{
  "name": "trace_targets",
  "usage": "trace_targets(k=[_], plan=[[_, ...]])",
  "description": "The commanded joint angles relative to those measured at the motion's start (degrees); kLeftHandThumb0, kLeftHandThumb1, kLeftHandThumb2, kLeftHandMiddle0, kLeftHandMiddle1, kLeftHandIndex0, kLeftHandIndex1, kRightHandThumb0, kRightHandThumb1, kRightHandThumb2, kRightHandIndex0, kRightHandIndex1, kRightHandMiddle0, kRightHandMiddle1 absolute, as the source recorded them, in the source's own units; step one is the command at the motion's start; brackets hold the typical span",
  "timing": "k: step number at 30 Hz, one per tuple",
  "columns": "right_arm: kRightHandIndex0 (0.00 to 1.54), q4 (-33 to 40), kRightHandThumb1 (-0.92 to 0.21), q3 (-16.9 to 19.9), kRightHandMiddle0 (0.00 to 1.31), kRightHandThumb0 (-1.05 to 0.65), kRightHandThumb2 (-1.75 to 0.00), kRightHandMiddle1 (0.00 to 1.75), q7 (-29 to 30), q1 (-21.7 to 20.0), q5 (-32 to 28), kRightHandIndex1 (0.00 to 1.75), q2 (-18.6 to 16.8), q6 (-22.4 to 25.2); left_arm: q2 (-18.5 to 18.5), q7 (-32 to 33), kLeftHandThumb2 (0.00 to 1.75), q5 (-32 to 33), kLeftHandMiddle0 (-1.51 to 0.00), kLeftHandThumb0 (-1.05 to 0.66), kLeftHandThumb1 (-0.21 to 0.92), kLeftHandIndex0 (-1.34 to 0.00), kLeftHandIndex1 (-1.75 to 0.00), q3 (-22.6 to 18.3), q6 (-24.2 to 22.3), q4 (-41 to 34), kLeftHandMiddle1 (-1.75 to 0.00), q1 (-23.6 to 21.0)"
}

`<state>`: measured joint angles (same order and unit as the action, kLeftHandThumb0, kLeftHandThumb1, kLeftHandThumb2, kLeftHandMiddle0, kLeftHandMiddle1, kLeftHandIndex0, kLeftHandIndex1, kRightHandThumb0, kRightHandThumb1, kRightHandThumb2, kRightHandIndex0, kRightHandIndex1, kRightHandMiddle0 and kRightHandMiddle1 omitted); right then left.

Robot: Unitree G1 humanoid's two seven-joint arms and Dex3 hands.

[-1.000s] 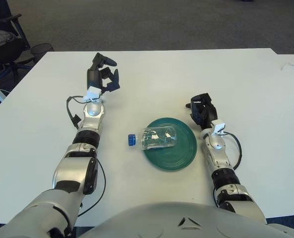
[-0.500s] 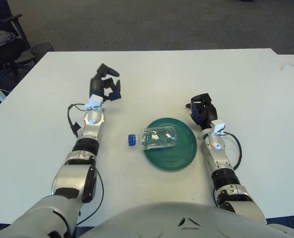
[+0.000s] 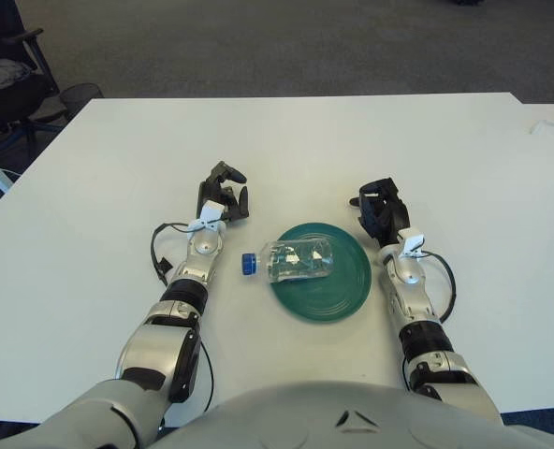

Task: Put the bottle into the plate.

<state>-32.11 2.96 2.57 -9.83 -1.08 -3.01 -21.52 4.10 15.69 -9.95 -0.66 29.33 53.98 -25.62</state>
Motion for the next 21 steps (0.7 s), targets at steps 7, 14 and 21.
trace_targets(k=[7,14,21], plan=[[0.27,-3.19,-0.85,-0.44,0.23,-0.35,-0.61,1.75,0.01,6.13,0.35,1.39,-0.23,7.22,-2.64,-2.57,1.39,0.30,-1.22,-0.49,0.26,-0.65,-1.75,1.81,-3.29,3.49,-1.75,3.62],[0.28,-2.22,-0.85,-0.41,0.23,-0.35,-0.62,1.75,-0.40,6.56,0.06,1.39,-0.16,7.86,-3.25,-4.84,1.39,1.93,-1.22,-0.49,0.26,-0.65,-1.75,0.68,-2.35,9.47,-1.75,2.41],[0.28,-1.34,-0.85,-0.48,0.23,-0.35,-0.62,1.75,-0.41,7.07,0.06,1.38,-0.10,8.39,-3.82,-6.05,1.42,4.89,-1.21,-0.50,0.23,-0.67,-1.75,-0.89,-3.00,9.56,-1.75,1.50]])
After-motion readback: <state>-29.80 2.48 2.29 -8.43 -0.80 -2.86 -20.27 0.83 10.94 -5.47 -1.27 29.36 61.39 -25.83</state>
